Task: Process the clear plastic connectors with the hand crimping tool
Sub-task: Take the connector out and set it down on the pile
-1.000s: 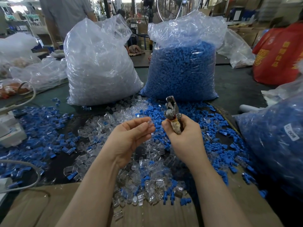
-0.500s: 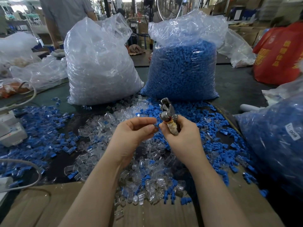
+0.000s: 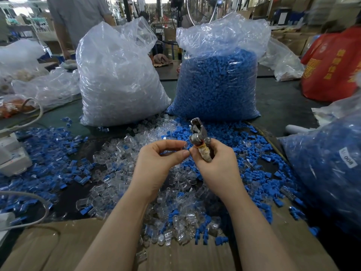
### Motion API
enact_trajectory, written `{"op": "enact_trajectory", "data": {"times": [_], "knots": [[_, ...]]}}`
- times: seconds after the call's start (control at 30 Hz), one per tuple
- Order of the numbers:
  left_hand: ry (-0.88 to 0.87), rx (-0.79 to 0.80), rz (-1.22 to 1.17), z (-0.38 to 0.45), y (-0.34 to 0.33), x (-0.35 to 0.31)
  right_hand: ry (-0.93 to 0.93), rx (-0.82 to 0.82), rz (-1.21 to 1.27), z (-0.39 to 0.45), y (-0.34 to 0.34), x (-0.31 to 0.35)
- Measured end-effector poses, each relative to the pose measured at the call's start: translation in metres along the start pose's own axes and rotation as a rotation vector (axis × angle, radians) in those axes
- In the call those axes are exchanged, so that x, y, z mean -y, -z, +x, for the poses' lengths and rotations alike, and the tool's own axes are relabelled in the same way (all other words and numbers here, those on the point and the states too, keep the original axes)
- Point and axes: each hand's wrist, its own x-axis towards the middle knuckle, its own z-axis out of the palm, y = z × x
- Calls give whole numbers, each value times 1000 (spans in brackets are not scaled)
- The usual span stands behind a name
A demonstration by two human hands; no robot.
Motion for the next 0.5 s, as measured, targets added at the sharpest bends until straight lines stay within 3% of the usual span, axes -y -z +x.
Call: {"op": "enact_trajectory", "data": {"times": [0.23,0.5], "knots": [[-2,-26,29,1,0,4,0,40,28,0,1,0],[4,-42,-187,2,0,4,-31,15,5,1,7,-1]]}}
